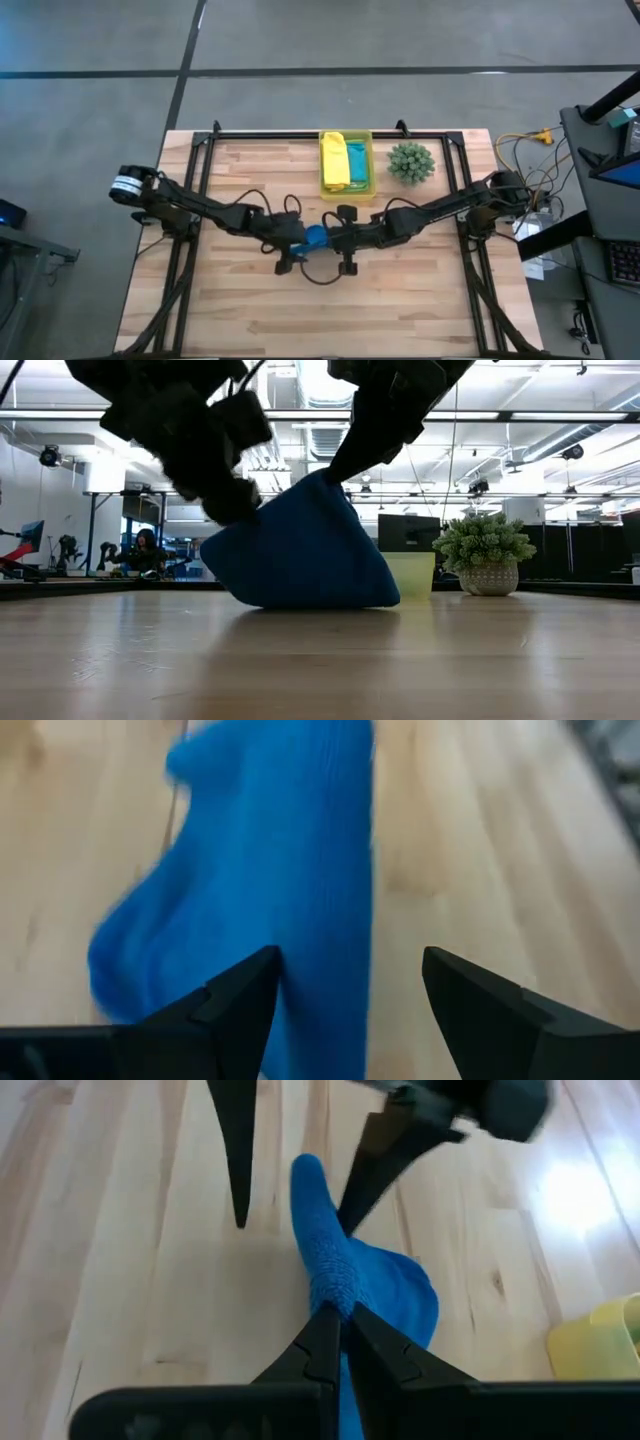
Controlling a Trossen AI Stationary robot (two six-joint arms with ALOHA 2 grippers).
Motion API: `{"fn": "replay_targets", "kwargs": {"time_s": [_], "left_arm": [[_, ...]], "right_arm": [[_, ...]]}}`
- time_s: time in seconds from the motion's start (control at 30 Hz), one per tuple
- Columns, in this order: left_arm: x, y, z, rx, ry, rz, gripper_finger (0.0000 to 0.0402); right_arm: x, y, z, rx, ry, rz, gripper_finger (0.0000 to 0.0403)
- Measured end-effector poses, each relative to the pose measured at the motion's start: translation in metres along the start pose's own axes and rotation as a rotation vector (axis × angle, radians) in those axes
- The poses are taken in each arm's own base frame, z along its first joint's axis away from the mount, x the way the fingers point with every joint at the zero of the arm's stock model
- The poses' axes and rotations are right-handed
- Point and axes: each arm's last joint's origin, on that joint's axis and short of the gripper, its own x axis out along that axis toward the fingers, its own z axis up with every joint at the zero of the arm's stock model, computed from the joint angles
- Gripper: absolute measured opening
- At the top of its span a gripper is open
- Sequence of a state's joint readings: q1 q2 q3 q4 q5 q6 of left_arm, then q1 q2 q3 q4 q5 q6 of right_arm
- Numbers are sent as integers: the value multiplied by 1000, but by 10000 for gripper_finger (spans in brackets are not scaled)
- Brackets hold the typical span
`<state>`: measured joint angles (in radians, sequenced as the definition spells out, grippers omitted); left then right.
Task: Fold microfiber towels
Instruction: Put the blue microfiber cloth into the yellow bin
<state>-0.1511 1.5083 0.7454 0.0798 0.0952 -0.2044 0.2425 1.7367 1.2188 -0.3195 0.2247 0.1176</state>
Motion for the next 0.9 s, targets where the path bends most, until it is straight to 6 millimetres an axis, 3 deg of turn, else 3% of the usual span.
{"fn": "replay_targets", "kwargs": {"time_s": [0.17, 0.27, 0.57, 0.9], "left_arm": [[6, 2, -12, -70, 103, 89, 229], [5, 3, -13, -72, 94, 146, 202], [-22, -2, 3, 13, 17, 155, 13], [-62, -9, 45, 198, 57, 217, 3]], "right_arm": [[-1, -1, 1, 9, -5, -1, 9], [-3, -1, 1, 10, -7, -1, 9], [-7, -3, 0, 6, 15, -6, 9], [-37, -27, 11, 62, -44, -45, 9]]}}
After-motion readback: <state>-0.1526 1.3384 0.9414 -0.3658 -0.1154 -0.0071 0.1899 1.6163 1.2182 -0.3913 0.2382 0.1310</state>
